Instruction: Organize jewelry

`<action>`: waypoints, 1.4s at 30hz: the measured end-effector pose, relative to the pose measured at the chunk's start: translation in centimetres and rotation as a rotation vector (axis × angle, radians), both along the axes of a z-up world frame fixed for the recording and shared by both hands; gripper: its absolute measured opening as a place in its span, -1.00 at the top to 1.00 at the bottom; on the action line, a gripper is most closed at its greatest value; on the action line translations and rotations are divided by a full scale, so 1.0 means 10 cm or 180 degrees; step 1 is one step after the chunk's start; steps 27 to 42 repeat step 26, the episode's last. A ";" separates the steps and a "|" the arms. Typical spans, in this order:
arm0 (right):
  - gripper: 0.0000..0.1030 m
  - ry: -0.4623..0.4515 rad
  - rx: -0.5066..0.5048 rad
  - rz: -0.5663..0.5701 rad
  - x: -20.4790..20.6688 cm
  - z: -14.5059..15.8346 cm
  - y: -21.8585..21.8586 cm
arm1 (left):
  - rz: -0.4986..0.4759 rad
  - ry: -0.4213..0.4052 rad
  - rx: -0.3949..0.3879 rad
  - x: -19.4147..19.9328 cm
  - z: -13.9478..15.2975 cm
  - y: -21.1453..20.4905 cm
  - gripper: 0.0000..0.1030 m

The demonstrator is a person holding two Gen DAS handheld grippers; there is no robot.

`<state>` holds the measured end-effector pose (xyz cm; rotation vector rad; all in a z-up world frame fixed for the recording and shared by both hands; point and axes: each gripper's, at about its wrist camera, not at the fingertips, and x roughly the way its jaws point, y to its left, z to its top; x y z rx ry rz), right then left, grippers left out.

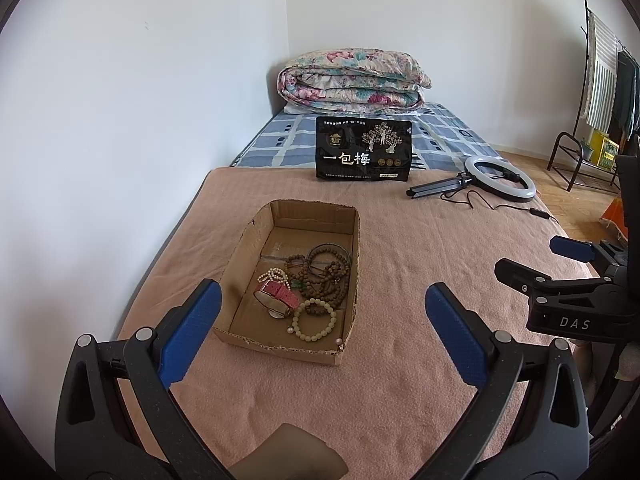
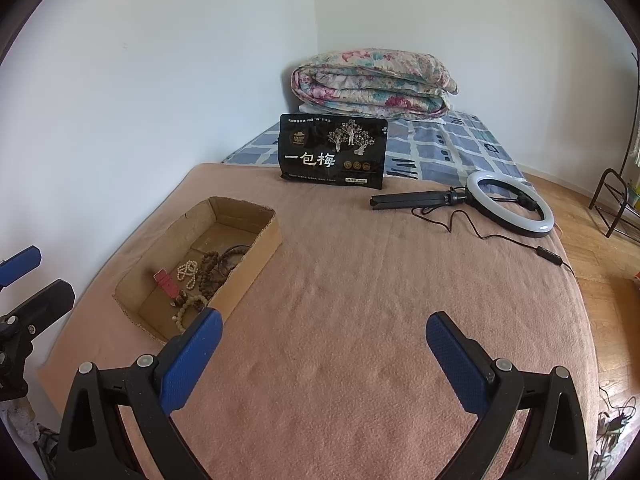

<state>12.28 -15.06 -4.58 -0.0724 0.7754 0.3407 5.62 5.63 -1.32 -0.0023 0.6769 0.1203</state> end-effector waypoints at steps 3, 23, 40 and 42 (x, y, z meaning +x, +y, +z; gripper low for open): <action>-0.99 0.0022 -0.0001 -0.0001 0.01 -0.01 0.00 | 0.0002 -0.0003 0.0000 0.00 0.00 0.00 -1.00; -0.99 0.0049 -0.0015 -0.0020 0.02 -0.03 -0.02 | 0.0086 -0.0118 0.0077 -0.03 0.04 -0.02 -1.00; -0.99 0.0055 -0.0020 -0.0018 0.02 -0.04 -0.04 | 0.0107 -0.0131 0.0071 -0.05 0.06 -0.02 -1.00; -0.99 0.0055 -0.0020 -0.0018 0.02 -0.04 -0.04 | 0.0107 -0.0131 0.0071 -0.05 0.06 -0.02 -1.00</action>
